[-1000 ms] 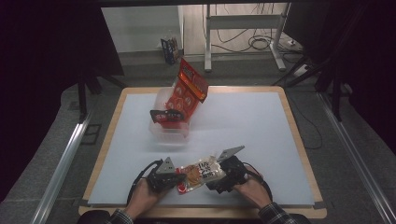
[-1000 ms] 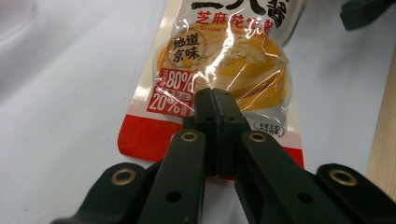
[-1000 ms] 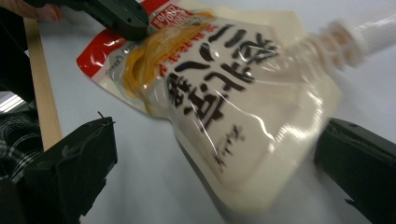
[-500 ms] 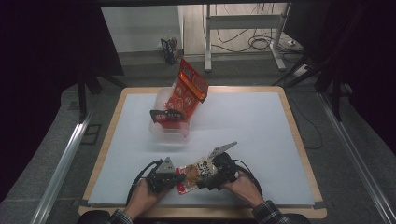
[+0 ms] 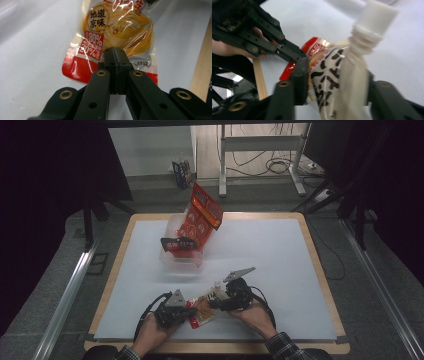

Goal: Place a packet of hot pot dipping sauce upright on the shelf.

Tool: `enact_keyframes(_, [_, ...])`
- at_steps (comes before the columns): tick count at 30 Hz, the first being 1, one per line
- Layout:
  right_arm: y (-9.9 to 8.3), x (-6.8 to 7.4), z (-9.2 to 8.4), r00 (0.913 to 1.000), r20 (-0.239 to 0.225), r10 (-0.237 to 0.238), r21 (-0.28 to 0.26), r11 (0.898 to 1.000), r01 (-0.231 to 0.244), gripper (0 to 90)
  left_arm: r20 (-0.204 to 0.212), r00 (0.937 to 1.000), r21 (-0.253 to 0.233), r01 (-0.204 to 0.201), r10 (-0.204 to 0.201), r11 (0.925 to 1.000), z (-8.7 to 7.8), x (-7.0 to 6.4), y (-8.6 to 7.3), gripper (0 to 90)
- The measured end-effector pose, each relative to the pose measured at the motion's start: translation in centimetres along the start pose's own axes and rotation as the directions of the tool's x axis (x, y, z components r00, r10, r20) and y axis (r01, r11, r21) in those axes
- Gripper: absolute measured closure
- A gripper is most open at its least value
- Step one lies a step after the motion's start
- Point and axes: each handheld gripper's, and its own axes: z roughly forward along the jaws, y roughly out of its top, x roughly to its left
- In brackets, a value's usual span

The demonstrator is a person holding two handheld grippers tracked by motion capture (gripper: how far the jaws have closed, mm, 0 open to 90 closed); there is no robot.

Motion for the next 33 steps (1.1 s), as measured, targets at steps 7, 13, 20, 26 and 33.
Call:
enact_keyframes(7, [0.5,-0.2,-0.3,0.999,-0.027,0.036,-0.013,0.999,-0.036,73.2,0.0,1.0,0.001,-0.007,0.007,1.0,-0.3,-0.4,0.0,81.9])
enact_keyframes(13, [1.1,0.1,-0.8,0.9988,-0.048,0.004,0.0,1.0,-0.004,80.1,-0.011,0.9996,-0.017,-0.025,0.025,0.9995,-1.2,-0.8,-0.2,64.4])
enact_keyframes(20, [2.2,0.4,-2.4,0.9985,-0.029,-0.046,-0.023,0.999,0.045,84.3,-0.059,0.9961,-0.073,-0.069,0.065,0.9949,-2.0,-1.2,-0.3,42.5])
enact_keyframes(26, [2.9,0.4,-3.6,0.9974,0.004,-0.072,-0.048,0.996,0.072,84.9,-0.086,0.9942,-0.073,-0.071,0.065,0.9948,-2.1,-1.3,-0.2,27.9])
enact_keyframes(33, [3.8,0.5,-4.7,0.9947,0.03,-0.098,-0.064,0.993,0.1,85.4,-0.058,0.9982,-0.118,-0.022,0.015,0.9928,-2.7,-1.0,-0.4,13.5])
